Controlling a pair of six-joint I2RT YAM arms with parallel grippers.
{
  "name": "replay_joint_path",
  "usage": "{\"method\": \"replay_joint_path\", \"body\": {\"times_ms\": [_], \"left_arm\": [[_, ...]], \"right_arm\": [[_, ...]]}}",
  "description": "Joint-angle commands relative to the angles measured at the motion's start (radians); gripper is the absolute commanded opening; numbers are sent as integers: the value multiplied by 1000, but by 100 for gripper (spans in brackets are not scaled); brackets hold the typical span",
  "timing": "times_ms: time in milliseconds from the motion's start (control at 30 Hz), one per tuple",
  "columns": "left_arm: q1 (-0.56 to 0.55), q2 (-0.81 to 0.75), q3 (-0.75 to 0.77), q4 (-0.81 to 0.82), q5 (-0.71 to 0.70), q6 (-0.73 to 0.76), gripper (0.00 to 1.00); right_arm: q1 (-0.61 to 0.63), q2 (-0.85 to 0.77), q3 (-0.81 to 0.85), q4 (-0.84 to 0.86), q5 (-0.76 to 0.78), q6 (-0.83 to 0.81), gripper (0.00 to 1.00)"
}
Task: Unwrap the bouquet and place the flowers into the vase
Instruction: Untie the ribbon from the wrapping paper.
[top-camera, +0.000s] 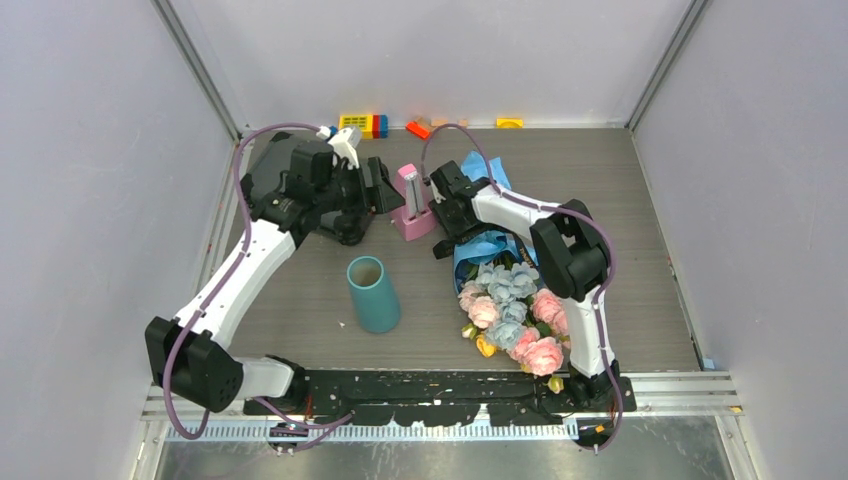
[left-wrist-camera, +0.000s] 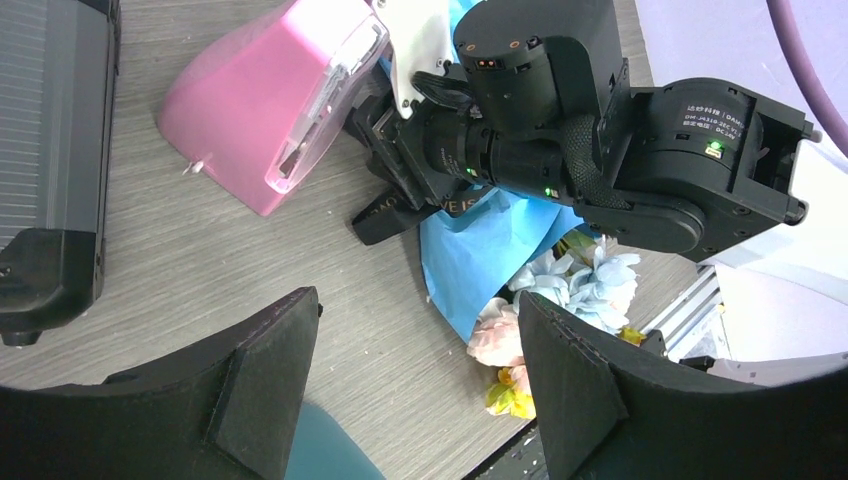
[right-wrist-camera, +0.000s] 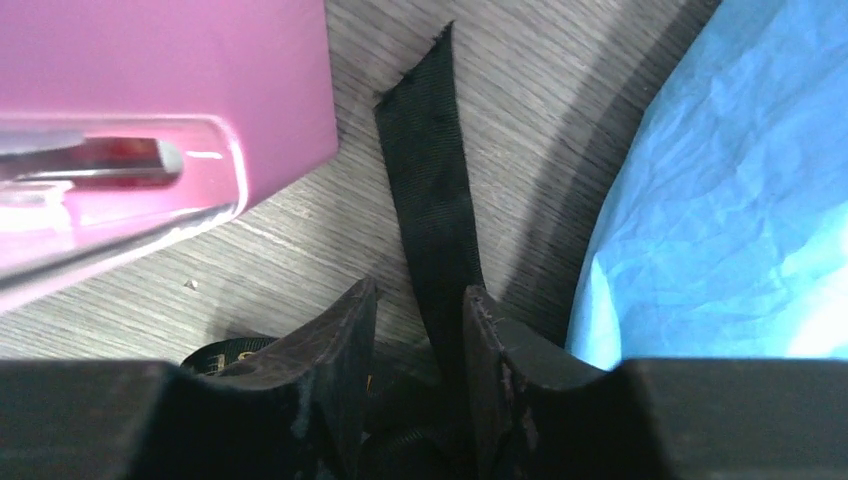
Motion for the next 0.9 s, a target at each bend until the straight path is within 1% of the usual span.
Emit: {"method": "replay_joint_path", "body": {"times_ms": [0,33,100,133,167,200,233,267,333,500,633,767,867], "left_arm": [[7,-45,-7,30,21,-17,75],[6,-47,-9,29,20,-19,75],[7,-53,-14,30,19,-21,75],[7,-53,-16,32,18,-21,75],[6,-53,-18,33,18,-21,75],[6,-52,-18,33,18,-20,75],[6,-51,-19,33,15,-22,75],[6,-51,-17,35,14,-24,74],[5,-49,-18,40,16,-31,74],[-8,-47,-22,53,15,-45,73],[-19,-49,-24,58,8,-53,73],[-23,-54,-31,64,2,-62,73],[-23,-58,-38,66,0,-61,72]], "right_arm": [[7,20,-28,25,9,-10,38],[7,25,-30,27,3,-7,37],[7,32,-35,35,1,-5,29],[7,34,-37,43,2,-4,21],[8,36,-41,47,6,-3,17],[7,36,-43,56,10,-3,10],[7,33,-49,62,19,0,7],[7,28,-52,75,22,2,2],[7,3,-74,109,35,8,0],[7,-110,-173,240,68,40,0],[5,-189,-221,295,55,56,0],[-15,-214,-207,283,-6,67,0],[-36,-194,-157,229,-97,52,0]]}}
